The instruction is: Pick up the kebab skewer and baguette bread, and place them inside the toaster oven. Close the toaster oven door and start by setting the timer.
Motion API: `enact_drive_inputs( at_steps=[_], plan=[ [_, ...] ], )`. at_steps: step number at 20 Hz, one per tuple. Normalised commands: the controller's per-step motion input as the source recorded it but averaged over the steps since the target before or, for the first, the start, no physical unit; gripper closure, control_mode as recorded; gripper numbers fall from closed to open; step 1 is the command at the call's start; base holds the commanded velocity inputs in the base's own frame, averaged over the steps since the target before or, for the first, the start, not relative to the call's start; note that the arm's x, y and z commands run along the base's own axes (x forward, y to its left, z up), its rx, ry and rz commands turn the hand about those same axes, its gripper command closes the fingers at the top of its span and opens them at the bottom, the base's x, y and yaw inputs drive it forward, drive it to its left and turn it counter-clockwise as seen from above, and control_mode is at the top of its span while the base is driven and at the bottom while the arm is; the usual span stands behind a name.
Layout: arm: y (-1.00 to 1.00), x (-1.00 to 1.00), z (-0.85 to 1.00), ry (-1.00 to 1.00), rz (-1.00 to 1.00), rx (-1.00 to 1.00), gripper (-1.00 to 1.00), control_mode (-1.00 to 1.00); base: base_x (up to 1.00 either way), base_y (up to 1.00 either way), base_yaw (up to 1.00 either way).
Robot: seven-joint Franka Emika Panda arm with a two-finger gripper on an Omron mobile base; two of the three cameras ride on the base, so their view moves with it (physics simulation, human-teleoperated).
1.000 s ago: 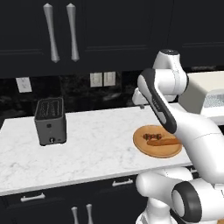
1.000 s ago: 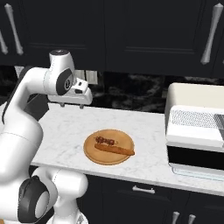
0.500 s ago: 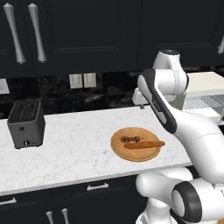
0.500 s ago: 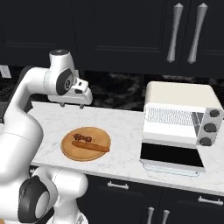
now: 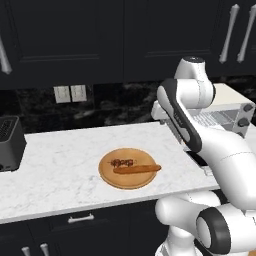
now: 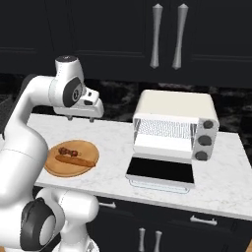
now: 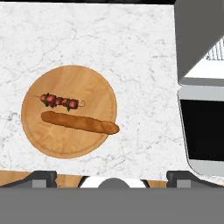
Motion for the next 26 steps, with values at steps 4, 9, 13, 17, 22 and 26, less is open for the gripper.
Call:
enact_drive_inputs(
  at_steps=[4, 9, 13, 17, 22, 26],
  plan=[
    [0.0, 0.0, 0.0, 0.0, 0.0, 0.0, -1.0, 1.0, 0.0, -0.55, 0.0],
    [0.0, 0.0, 0.0, 0.0, 0.0, 0.0, -1.0, 1.0, 0.0, -0.05, 0.0],
    [0.0, 0.0, 0.0, 0.0, 0.0, 0.0, -1.0, 1.0, 0.0, 0.0, 0.0],
    [0.0, 0.0, 0.0, 0.0, 0.0, 0.0, -1.0, 1.0, 0.0, 0.0, 0.0],
    [0.0, 0.0, 0.0, 0.0, 0.0, 0.0, -1.0, 1.0, 0.0, 0.0, 0.0],
    [0.0, 0.0, 0.0, 0.0, 0.0, 0.0, -1.0, -1.0, 0.0, 0.0, 0.0]
  ],
)
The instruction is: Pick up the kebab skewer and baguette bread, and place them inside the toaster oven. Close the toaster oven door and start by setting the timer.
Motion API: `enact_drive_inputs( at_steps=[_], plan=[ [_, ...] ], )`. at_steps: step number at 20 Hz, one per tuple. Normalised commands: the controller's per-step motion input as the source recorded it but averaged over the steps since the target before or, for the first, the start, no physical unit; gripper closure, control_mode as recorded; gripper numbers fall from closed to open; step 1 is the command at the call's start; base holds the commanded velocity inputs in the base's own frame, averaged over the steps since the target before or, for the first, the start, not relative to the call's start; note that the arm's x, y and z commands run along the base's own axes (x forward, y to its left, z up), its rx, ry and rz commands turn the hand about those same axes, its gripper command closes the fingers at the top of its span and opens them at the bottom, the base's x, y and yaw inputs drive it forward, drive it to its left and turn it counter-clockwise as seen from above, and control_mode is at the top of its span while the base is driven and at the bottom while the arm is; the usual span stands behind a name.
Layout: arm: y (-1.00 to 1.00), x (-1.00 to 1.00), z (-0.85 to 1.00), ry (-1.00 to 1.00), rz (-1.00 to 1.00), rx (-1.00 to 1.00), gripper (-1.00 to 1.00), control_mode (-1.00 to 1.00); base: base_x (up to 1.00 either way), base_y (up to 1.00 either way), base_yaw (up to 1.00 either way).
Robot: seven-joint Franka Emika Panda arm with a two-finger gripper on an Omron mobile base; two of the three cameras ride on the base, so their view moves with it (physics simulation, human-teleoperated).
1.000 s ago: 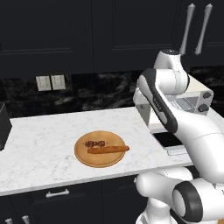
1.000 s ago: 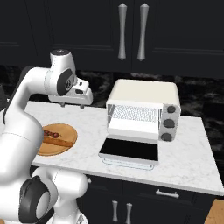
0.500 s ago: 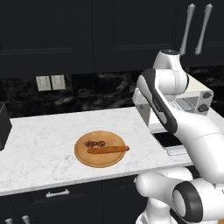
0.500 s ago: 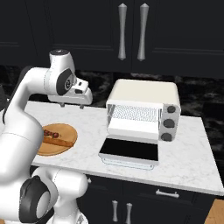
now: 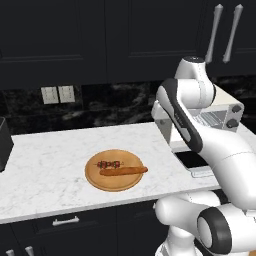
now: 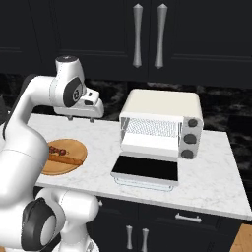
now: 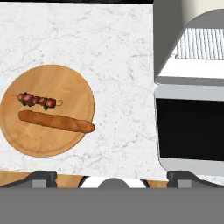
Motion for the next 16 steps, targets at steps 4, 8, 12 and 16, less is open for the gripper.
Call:
enact_drive_inputs(
  at_steps=[4, 8, 12, 16],
  plan=[
    [0.0, 0.0, 0.0, 0.0, 0.0, 0.0, -1.0, -1.0, 0.0, 0.0, 0.0],
    [0.0, -0.02, 0.0, 0.0, 0.0, 0.0, -1.0, -1.0, 0.0, 0.0, 0.0],
    [-0.79, -0.35, -0.3, -0.12, 0.16, 0.09, -1.0, -1.0, 0.0, 0.0, 0.0],
    [-1.0, -0.15, -0.38, -0.36, 0.4, 0.07, -1.0, -1.0, 0.0, 0.0, 0.0]
  ],
)
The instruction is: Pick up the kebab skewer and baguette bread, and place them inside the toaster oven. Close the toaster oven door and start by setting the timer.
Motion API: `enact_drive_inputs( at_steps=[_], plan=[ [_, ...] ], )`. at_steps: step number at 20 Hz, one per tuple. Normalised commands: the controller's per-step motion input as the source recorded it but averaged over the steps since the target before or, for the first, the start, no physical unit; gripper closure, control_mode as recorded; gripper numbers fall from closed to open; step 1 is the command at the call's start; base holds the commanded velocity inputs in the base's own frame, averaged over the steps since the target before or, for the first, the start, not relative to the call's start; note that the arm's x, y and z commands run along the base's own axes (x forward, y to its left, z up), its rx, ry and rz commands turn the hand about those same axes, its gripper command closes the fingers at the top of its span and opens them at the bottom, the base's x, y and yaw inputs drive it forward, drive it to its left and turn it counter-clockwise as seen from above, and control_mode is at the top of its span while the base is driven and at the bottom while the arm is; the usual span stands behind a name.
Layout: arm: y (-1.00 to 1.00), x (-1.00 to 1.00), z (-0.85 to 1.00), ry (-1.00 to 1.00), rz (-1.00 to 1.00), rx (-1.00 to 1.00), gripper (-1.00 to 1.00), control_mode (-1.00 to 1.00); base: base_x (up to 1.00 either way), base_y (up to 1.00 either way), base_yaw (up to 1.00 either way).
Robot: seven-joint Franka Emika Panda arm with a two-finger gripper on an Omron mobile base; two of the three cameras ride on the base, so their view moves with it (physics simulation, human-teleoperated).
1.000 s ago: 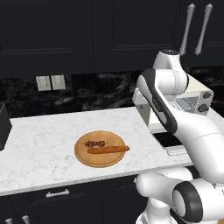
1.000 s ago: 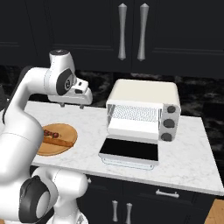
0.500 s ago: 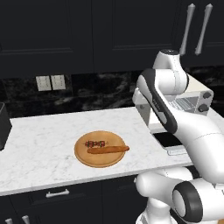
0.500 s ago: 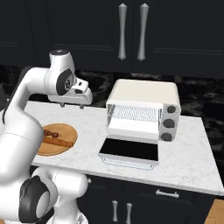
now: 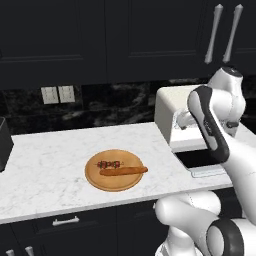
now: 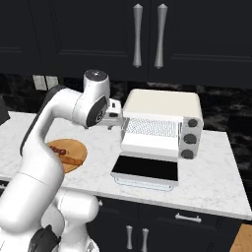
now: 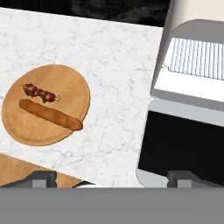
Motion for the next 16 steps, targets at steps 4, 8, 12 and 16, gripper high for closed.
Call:
enact_drive_inputs(
  at_steps=[4, 8, 12, 16],
  plan=[
    [-1.0, 0.06, -0.38, -0.26, 0.4, 0.0, -1.0, -1.0, 0.0, 0.0, 0.0],
    [-0.86, 0.42, -0.42, -0.23, 0.39, 0.0, -1.0, -1.0, 0.0, 0.0, 0.0],
    [-0.53, 0.61, -0.31, -0.25, 0.22, 0.0, -1.0, -1.0, 0.0, 0.0, 0.0],
    [-0.27, 0.72, -0.27, -0.23, 0.01, 0.04, -1.0, -1.0, 0.0, 0.0, 0.0]
  ],
)
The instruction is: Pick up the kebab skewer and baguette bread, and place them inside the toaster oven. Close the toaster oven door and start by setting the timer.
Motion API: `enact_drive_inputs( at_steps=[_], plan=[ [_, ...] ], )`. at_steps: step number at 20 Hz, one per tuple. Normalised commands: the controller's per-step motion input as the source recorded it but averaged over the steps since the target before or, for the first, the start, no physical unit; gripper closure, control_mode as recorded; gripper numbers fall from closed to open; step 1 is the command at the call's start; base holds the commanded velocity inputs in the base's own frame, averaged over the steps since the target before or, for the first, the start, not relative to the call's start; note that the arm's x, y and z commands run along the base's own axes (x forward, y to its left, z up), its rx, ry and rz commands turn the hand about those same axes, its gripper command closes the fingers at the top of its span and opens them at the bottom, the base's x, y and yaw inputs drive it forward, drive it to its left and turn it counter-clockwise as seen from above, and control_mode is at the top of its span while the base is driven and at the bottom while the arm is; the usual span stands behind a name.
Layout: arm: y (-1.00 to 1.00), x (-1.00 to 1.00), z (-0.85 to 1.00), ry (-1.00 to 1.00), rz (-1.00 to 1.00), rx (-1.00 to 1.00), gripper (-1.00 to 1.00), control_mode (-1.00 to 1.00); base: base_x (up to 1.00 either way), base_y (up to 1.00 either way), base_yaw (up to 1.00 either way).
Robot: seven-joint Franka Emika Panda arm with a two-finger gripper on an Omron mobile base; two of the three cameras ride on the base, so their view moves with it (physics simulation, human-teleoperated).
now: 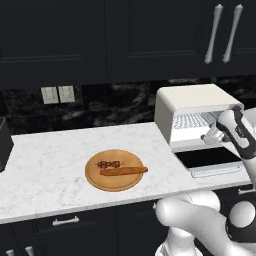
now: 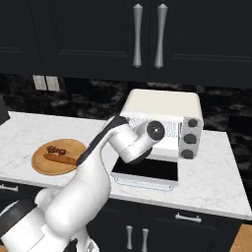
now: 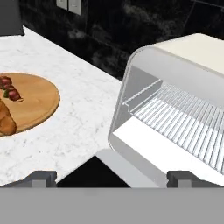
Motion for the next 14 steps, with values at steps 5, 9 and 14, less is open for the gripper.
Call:
enact_drive_inputs(
  at_steps=[5, 9, 14],
  plan=[
    [-0.25, 0.63, -0.18, -0.11, -0.02, 0.23, -1.0, -1.0, 0.0, 0.0, 0.0],
    [-0.18, 0.64, -0.03, -0.1, -0.06, 0.32, -1.0, -1.0, 0.0, 0.0, 0.0],
    [-0.28, 0.41, -0.07, -0.02, -0.04, 0.27, -1.0, -1.0, 0.0, 0.0, 0.0]
  ],
)
